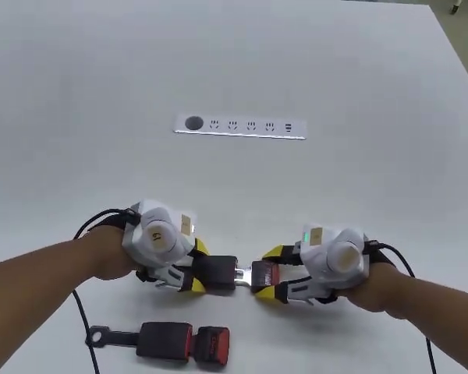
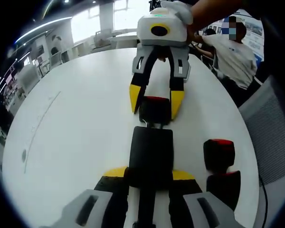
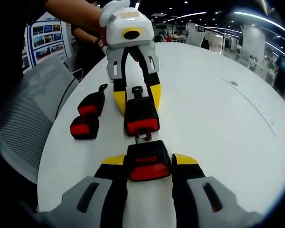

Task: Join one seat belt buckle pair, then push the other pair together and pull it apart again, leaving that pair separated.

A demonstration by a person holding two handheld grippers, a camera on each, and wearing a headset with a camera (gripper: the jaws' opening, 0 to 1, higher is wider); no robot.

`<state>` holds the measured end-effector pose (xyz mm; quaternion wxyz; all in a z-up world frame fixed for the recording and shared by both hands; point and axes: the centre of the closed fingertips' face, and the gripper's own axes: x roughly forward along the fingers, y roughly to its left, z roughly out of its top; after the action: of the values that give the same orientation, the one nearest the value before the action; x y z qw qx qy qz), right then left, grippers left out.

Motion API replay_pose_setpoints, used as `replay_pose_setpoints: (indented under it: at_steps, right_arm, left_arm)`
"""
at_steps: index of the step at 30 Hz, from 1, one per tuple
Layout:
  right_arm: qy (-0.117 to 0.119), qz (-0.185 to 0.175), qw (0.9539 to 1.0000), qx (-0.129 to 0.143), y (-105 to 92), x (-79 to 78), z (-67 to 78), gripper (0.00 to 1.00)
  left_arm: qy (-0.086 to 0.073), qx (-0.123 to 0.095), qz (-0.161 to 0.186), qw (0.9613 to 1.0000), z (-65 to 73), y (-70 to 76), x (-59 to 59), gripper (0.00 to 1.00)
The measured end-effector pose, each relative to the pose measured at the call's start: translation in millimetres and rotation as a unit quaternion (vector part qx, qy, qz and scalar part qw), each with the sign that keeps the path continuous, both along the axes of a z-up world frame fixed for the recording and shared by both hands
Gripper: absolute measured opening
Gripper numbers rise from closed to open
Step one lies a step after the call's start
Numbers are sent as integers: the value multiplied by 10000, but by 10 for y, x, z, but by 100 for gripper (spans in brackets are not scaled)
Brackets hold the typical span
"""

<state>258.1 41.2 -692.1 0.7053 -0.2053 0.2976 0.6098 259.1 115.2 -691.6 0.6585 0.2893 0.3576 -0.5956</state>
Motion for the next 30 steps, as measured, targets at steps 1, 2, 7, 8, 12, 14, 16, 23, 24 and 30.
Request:
replay_pose_setpoints:
  at_steps: [1,2,7,8,12,14,16,23,24,30]
  right_arm:
    - [1,-3,10000,6,4,-9,3,34]
    - [8,-16,10000,15,16,-14,4,34]
    - [17,-19,10000,2,37,-19,5,34]
    - [13,-31,10000,7,39,-21,7,34]
    - [23,-72,10000,26,67,-17,6,34]
    - [33,-87,9999,45,102,-20,3,34]
    - [30,-98,9999,71,175,-28,-9,34]
    - [42,-71,9999,62,187,-24,-21,34]
    - [32,-41,10000,35,193,-22,-23,34]
    - [21,-11,10000,-23,190,5,-28,33]
  left_arm:
    - [-3,2,3,10000,0,1,-1,33]
    - [-2,5,-2,10000,-6,5,4,33]
    - [7,33,-46,10000,-23,23,17,32]
    - [14,36,-44,10000,-27,28,22,32]
    - [13,35,-41,10000,-29,29,26,32]
    - [14,50,-47,10000,-29,25,26,32]
    - [9,78,-63,9999,-29,22,27,32]
    - [-5,92,-149,9998,-28,22,17,32]
    - [-1,93,-156,9998,-29,23,16,32]
    - [-4,127,-187,9997,-23,13,-3,32]
